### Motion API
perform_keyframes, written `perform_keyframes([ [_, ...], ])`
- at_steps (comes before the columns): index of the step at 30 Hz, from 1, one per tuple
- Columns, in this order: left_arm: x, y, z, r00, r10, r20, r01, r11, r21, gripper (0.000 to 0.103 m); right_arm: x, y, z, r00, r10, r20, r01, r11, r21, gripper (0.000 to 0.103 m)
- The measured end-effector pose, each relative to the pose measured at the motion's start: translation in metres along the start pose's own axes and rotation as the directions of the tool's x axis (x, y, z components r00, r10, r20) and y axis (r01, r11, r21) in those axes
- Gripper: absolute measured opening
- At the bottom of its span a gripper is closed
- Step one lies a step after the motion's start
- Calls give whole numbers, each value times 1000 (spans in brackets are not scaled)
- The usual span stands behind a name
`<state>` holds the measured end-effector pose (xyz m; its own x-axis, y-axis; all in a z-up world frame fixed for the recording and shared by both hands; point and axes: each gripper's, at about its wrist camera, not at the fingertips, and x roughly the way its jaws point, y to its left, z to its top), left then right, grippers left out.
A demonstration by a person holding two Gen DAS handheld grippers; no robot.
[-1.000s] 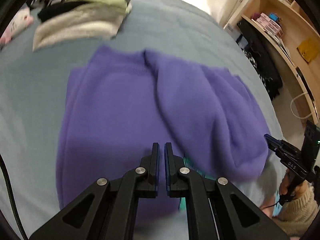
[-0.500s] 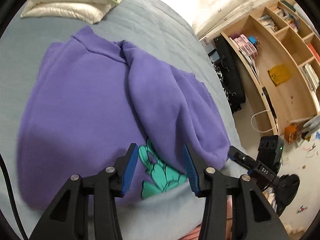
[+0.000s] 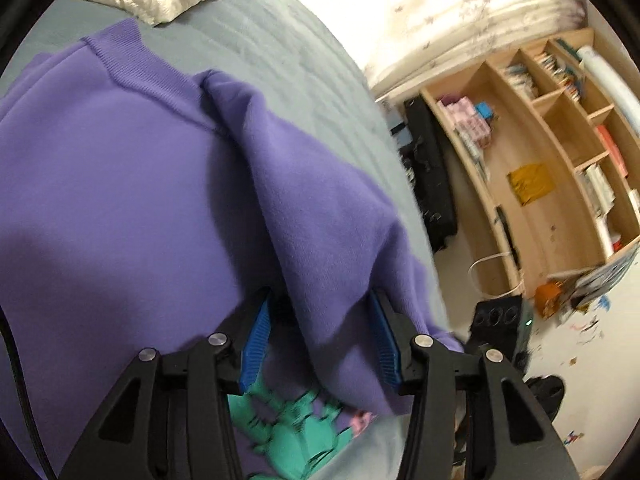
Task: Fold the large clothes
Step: 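Fold the hood down over the hoodie body with both tools, release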
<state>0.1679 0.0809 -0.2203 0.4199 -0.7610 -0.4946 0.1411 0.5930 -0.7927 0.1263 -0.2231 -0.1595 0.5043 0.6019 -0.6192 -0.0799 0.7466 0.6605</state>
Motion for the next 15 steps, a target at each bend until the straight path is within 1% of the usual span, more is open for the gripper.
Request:
perform_keyframes([
  [1,0,-4,1,1000,-17,14,17,1000,-7,42,2,2,2,1000,-4,-3,4,1000,-16,18],
  [2,-2,-7,1,999,-21,27,21,1000,-5,25,2,7,3,1000,-16,-3,16,999,-33,17],
  [3,-3,-14,2,999,-10,46,10,1000,9,16,2,12,4,999,-38,7,38,998,-51,16],
  [5,-6,-30,5,994,73,80,-76,996,38,10,-1,18,5,998,-58,29,60,995,-81,15],
  [6,-9,-35,6,990,106,89,-110,993,45,9,-3,24,6,997,-69,45,73,993,-92,14],
  [7,-12,-43,7,981,169,100,-175,983,53,8,-6,26,7,996,-75,56,80,992,-96,14],
  [8,-15,-45,7,975,199,103,-206,977,58,7,-9,29,7,994,-86,72,93,990,-102,14],
  [9,-18,-48,7,959,262,108,-270,961,65,7,-11,33,7,990,-107,92,117,987,-114,14],
  [10,-20,-47,6,933,347,101,-355,932,76,7,-13,35,6,984,-139,109,152,981,-124,14],
  [11,-19,-45,4,910,405,87,-412,907,91,7,-12,35,4,973,-193,124,210,968,-136,14],
  [12,-12,-41,1,878,475,54,-478,872,108,7,-9,32,2,963,-239,123,255,957,-138,14],
  [13,-4,-32,-3,857,515,5,-513,853,101,7,-2,25,-1,957,-275,97,286,950,-127,14],
  [14,2,-26,-8,846,532,-27,-528,844,91,7,7,14,-6,955,-291,52,295,951,-98,14],
  [15,5,-21,-12,840,542,-30,-538,838,85,7,12,6,-12,955,-294,42,296,953,-69,14],
])
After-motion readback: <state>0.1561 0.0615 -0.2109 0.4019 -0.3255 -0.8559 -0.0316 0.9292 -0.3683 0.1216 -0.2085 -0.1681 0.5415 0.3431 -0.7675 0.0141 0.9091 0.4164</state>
